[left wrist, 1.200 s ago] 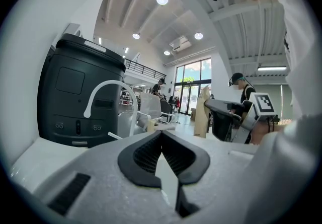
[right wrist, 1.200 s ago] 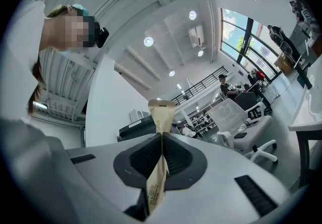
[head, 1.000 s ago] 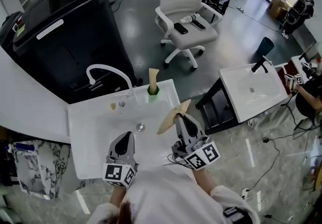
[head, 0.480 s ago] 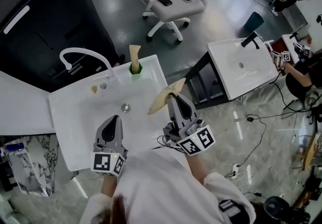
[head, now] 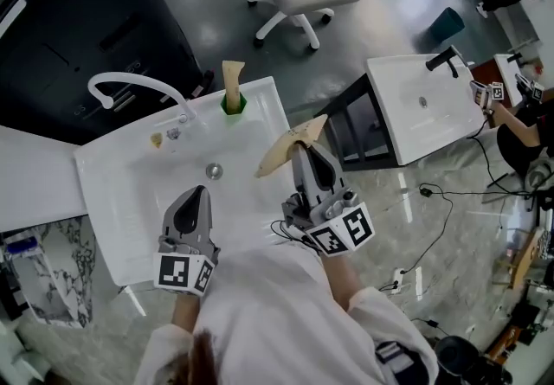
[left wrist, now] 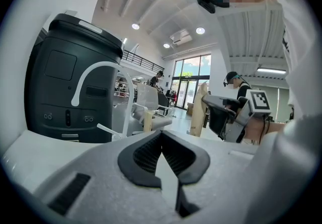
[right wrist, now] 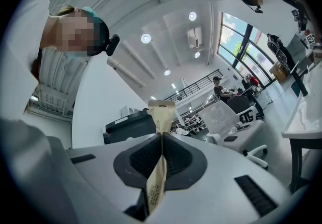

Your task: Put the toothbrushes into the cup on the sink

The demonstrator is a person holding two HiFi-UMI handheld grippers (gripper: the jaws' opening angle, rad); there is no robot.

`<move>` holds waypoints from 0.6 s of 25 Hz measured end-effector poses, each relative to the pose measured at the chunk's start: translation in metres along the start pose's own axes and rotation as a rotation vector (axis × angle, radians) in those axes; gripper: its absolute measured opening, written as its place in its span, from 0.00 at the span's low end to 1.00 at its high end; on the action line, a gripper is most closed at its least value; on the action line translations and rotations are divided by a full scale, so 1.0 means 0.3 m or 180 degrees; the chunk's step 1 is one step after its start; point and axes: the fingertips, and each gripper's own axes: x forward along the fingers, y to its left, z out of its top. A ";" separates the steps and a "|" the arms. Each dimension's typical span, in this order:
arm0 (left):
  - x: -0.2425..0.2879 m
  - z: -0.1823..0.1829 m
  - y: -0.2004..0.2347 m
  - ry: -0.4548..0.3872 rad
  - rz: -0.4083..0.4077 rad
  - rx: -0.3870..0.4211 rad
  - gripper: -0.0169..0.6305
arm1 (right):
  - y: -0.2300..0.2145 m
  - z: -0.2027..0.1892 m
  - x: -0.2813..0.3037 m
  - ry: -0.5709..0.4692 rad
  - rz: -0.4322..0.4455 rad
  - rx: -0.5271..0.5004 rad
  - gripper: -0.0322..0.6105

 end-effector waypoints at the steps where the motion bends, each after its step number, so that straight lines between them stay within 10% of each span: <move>1: 0.012 0.000 0.007 0.0003 0.0003 -0.0011 0.05 | -0.008 -0.002 0.020 0.0004 0.0009 -0.0035 0.08; 15: 0.062 -0.069 0.088 0.0201 0.0094 -0.0202 0.05 | -0.079 -0.055 0.264 0.0003 0.0086 -0.0371 0.08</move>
